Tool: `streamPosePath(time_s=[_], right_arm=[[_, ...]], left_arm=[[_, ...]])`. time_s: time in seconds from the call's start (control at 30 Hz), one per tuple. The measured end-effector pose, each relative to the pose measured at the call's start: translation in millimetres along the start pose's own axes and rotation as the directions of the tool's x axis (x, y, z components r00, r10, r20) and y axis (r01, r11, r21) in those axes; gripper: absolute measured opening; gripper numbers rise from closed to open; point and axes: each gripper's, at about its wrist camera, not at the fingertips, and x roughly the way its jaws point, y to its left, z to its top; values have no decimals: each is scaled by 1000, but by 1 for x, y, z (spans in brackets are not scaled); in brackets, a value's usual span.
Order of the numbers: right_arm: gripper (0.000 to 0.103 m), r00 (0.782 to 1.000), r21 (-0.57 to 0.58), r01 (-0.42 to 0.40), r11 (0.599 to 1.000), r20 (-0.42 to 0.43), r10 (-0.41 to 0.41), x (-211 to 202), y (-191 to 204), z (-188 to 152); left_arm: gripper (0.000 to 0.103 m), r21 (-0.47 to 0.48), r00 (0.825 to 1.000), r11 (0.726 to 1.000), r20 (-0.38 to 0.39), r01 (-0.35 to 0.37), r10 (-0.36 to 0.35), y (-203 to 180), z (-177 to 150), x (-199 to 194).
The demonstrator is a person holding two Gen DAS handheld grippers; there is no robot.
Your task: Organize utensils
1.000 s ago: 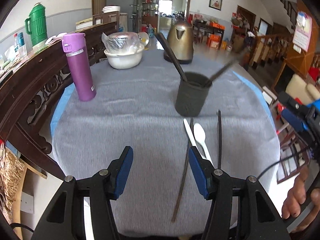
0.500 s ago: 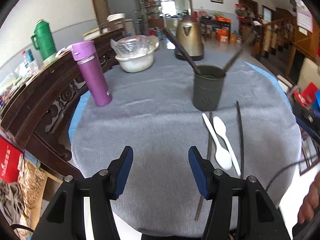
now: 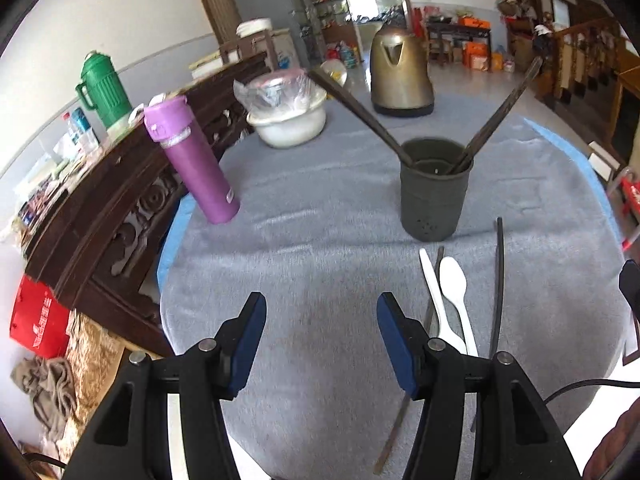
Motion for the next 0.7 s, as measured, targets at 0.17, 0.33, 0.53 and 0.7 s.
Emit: streamPosePath(time_s=[0.17, 0.33, 0.53, 0.7], right_arm=[[64, 998, 30, -56, 998, -38, 57, 7, -15, 1], [64, 990, 30, -104, 994, -89, 106, 16, -25, 3], [64, 975, 17, -170, 985, -142, 171, 28, -29, 7], [64, 966, 37, -201, 979, -158, 204, 37, -35, 10]], left_arm=[[59, -28, 999, 999, -22, -42, 41, -11, 0, -4], [59, -62, 996, 995, -54, -75, 71, -20, -8, -4], [59, -106, 988, 985, -95, -133, 124, -18, -23, -11], [59, -113, 979, 974, -81, -197, 189, -11, -36, -27]])
